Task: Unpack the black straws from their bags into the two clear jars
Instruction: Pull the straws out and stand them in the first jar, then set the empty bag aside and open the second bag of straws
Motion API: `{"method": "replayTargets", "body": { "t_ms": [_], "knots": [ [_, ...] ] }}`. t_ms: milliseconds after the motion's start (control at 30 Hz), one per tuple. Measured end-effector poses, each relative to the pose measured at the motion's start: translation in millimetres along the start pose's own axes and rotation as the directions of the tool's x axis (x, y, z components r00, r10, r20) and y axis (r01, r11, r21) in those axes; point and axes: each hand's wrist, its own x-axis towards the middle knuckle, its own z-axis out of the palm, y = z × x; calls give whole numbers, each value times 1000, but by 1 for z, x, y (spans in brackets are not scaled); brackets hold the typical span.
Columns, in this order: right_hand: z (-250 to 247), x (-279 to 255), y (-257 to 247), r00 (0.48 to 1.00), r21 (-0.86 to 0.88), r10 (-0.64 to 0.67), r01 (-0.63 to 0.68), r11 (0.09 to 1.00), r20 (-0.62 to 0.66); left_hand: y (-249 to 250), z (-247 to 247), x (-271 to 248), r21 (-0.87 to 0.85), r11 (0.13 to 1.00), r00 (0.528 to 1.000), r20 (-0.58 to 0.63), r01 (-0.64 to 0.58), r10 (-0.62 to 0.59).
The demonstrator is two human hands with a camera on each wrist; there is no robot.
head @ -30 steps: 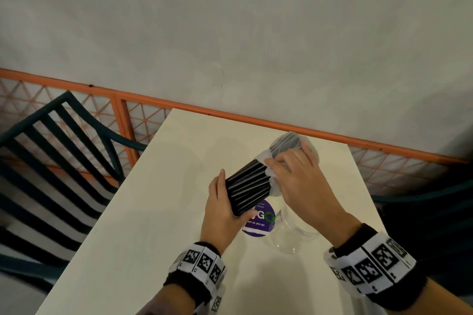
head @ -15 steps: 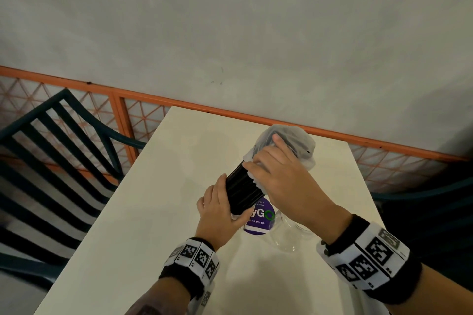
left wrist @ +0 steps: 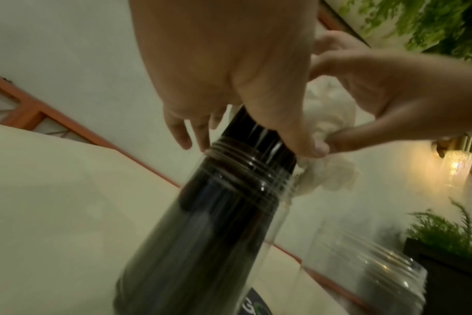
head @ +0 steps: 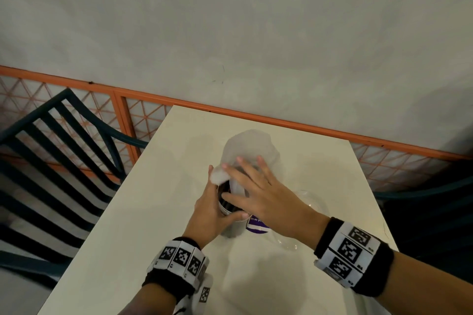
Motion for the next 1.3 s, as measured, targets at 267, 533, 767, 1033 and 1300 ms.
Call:
{"method": "replayTargets", "body": {
  "t_ms": [267,533,767,1033,1300],
  "knots": [
    [4,-16,1,847,186,528,-509,840,-66,18,-24,-2,2,997,996,-46,-74,74],
    [-21,-16,34,642,408,737,-628,663,-209,38,-43,-11,90,989,980,-154,-114,127],
    [-79,-33,42,620,722,775,-483,496,-117,84,-57,-31,34,977,950,-229,-210,212],
    [-91,-76,-14,754,936,569,-179,-302,328,100,-76,-76,26,998,998,-33,-48,49],
    [-64,-91,-85,677,825,471,-476,-305,565,64,-78,-113,31,989,987,-82,142,-139]
  ]
}}
